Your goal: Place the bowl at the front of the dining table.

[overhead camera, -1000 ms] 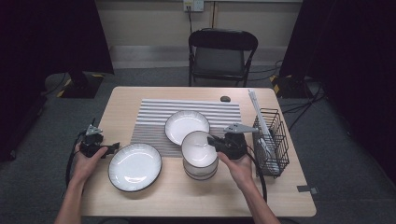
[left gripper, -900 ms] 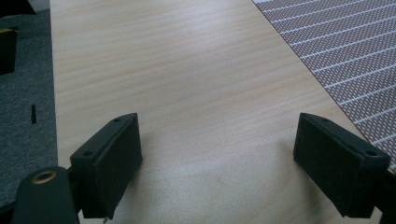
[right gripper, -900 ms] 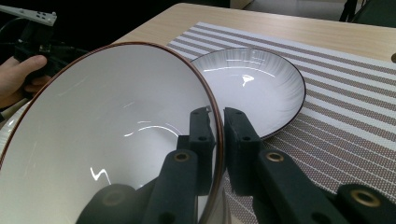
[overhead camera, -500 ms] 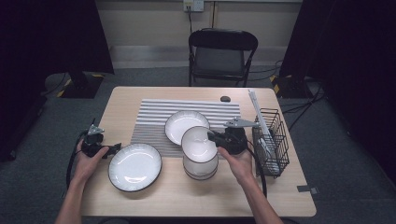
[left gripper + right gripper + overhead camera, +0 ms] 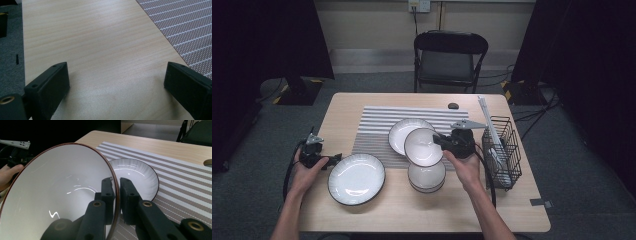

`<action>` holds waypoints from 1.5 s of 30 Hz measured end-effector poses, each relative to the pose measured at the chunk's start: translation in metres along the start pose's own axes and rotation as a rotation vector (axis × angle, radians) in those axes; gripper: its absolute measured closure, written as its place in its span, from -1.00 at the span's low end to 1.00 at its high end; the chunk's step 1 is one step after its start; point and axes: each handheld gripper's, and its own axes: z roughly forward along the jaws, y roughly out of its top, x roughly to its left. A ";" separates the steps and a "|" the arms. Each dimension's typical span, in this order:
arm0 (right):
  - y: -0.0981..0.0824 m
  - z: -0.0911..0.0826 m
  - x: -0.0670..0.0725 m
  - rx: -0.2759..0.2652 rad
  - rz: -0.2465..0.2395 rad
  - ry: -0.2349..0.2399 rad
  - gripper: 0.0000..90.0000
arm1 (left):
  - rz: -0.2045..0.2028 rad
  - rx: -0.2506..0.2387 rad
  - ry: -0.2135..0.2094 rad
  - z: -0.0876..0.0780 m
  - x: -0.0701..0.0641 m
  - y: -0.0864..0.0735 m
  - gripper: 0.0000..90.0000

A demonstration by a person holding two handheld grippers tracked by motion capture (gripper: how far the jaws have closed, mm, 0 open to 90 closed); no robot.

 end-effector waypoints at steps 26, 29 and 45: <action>0.028 0.025 0.005 0.005 -0.009 0.002 0.83 | 0.000 0.000 -0.001 0.000 0.000 0.000 -0.89; 0.029 0.028 0.004 0.001 -0.007 0.004 0.83 | 0.000 0.001 -0.001 0.000 0.000 0.000 -0.89; 0.045 0.041 0.000 0.008 0.015 -0.004 0.83 | -0.001 0.001 -0.001 0.000 0.000 0.000 -0.89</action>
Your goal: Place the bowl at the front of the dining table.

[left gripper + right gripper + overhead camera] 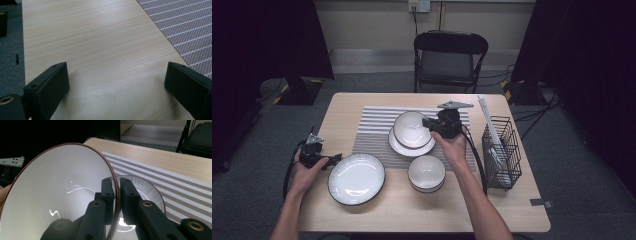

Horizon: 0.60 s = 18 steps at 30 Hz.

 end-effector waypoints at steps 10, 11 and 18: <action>0.003 0.018 -0.005 0.024 0.015 -0.016 0.82 | 0.000 0.000 0.000 0.000 0.000 0.000 -0.89; 0.003 0.019 -0.006 0.025 0.018 -0.017 0.82 | 0.000 -0.001 0.000 0.000 0.000 0.000 -0.89; 0.007 0.030 -0.008 0.035 0.024 -0.031 0.83 | 0.001 0.001 -0.003 0.000 0.001 0.000 -0.90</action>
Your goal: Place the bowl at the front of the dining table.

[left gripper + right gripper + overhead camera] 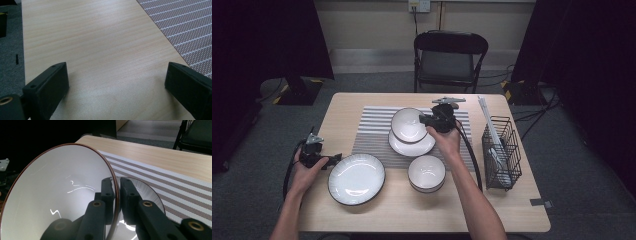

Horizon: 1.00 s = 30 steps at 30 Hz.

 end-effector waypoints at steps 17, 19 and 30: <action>0.000 0.029 -0.019 0.052 0.045 -0.050 0.82 | 0.000 -0.001 -0.002 0.000 0.000 0.000 -0.90; 0.000 0.031 -0.021 0.059 0.050 -0.056 0.82 | 0.003 0.000 -0.002 0.000 0.000 0.000 -0.90; -0.006 0.045 -0.030 0.094 0.058 -0.085 0.82 | 0.003 0.000 -0.002 0.000 0.000 0.000 -0.90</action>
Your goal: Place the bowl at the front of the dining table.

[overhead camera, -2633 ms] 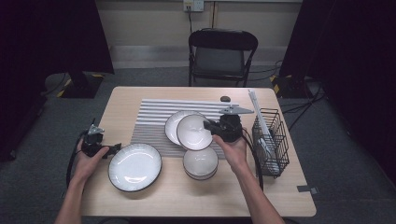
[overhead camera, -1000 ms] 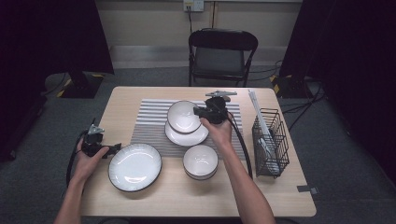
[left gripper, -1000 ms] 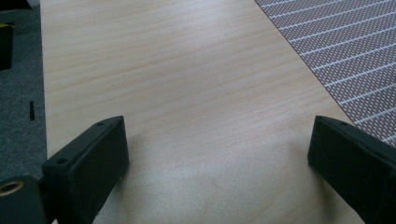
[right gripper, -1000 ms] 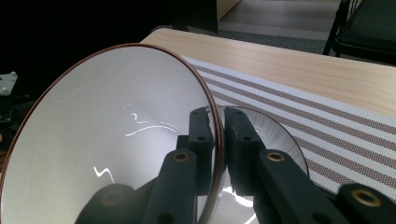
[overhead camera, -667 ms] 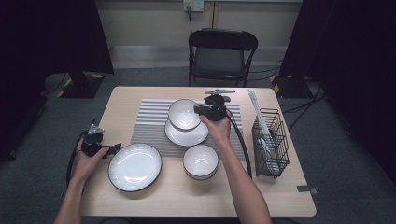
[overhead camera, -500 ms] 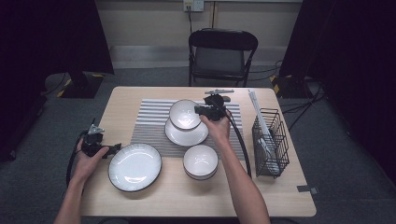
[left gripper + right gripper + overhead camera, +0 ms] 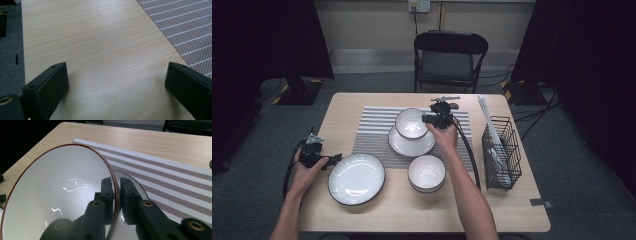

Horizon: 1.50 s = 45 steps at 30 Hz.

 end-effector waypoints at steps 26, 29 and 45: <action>-0.021 0.029 -0.018 0.093 0.066 -0.041 0.81 | 0.001 0.001 0.000 0.000 0.000 0.000 -0.90; -0.022 0.032 -0.020 0.103 0.068 -0.044 0.81 | 0.002 0.000 0.000 0.000 0.000 0.000 -0.90; -0.025 0.042 -0.019 0.133 0.045 -0.032 0.84 | 0.000 -0.001 0.000 0.000 0.000 0.000 -0.90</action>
